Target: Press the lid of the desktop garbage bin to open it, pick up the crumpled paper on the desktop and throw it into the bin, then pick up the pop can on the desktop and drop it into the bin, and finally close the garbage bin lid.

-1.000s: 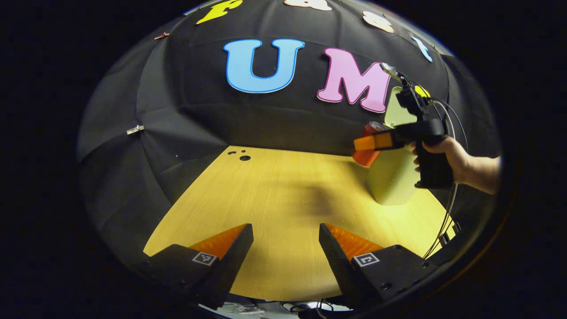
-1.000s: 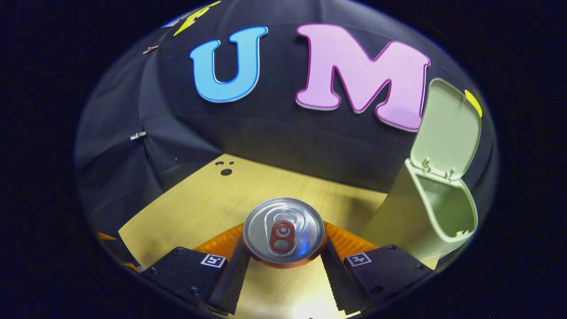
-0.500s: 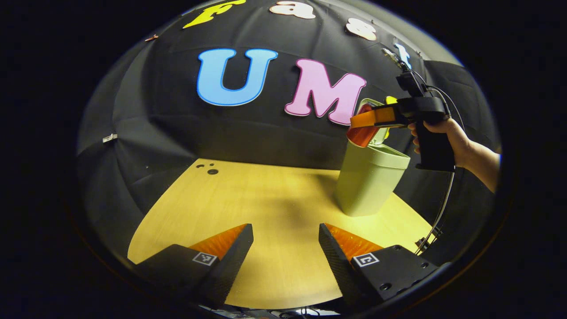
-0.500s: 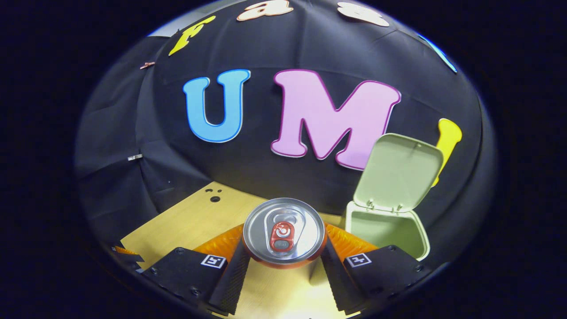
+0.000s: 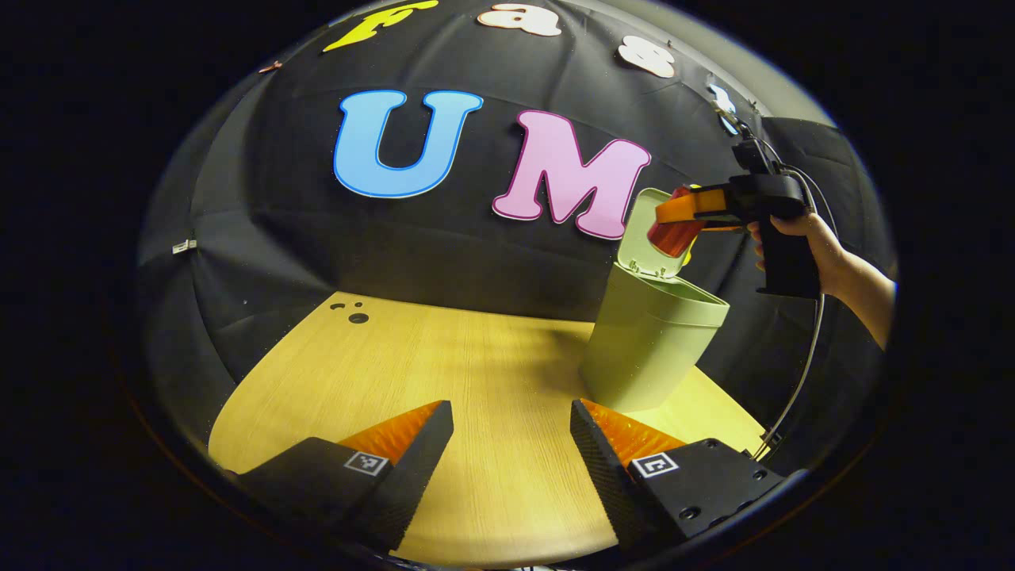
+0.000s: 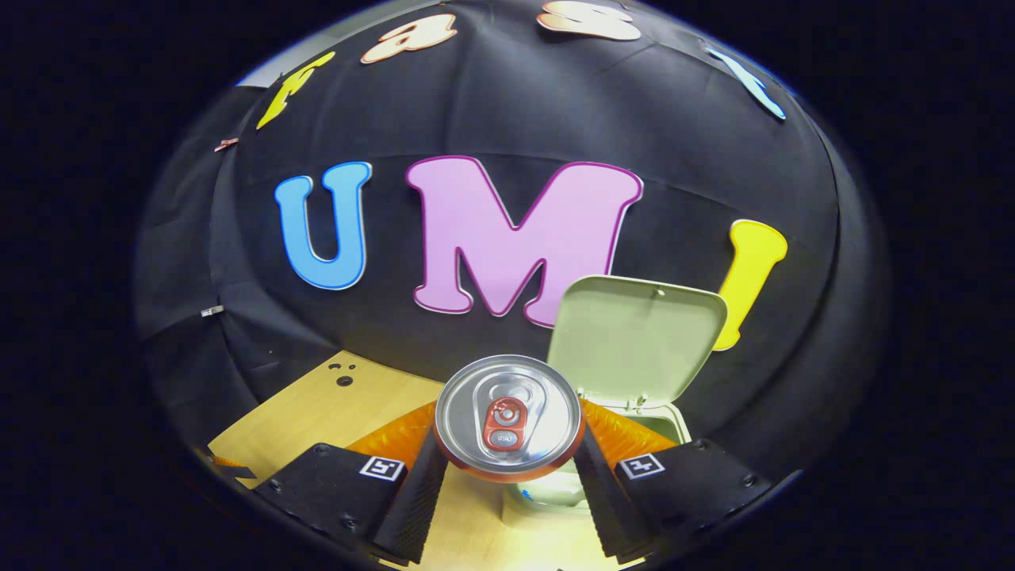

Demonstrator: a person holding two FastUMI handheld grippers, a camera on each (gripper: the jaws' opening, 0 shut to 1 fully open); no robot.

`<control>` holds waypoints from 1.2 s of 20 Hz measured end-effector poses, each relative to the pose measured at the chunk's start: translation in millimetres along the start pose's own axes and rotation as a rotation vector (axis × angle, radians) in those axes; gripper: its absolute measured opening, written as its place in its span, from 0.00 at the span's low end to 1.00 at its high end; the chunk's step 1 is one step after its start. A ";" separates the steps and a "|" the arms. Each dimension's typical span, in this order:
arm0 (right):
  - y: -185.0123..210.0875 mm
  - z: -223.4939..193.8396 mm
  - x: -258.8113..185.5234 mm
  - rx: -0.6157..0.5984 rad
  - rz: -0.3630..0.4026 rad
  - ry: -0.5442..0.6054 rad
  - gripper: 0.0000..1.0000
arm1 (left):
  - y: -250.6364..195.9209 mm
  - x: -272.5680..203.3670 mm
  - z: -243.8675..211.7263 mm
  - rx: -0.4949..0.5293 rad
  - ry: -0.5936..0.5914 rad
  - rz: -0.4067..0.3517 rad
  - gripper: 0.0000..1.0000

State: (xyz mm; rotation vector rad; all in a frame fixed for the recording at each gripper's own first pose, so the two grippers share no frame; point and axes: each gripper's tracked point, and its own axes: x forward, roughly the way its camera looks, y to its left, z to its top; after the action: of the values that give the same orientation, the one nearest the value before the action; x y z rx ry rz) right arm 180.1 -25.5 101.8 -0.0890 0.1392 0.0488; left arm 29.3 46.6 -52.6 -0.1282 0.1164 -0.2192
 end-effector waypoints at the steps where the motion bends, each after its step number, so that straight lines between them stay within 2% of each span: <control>1: -9.3 -0.9 4.6 0.003 -0.007 0.001 0.83 | -2.3 5.0 1.5 -0.010 -0.001 0.005 0.96; 6: -49.8 -19.3 21.2 0.012 -0.025 0.041 0.82 | 1.6 26.0 6.2 -0.044 -0.011 0.076 0.96; 10: -74.9 -37.1 34.2 0.023 -0.040 0.080 0.82 | -7.6 33.5 1.8 -0.064 0.007 0.085 0.96; 18: -81.8 -62.8 52.9 0.027 -0.022 0.133 0.83 | -17.6 30.3 -26.3 -0.068 0.082 0.110 0.96; 24: -76.0 -74.4 62.5 0.028 -0.009 0.157 0.84 | -7.4 19.6 -40.9 -0.090 0.118 0.138 0.96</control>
State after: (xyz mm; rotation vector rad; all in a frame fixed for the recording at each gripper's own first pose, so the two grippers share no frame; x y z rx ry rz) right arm 235.9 -105.2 26.1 -0.0659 0.2966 0.0312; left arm 41.4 30.4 -93.8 -0.1957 0.2521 -0.0839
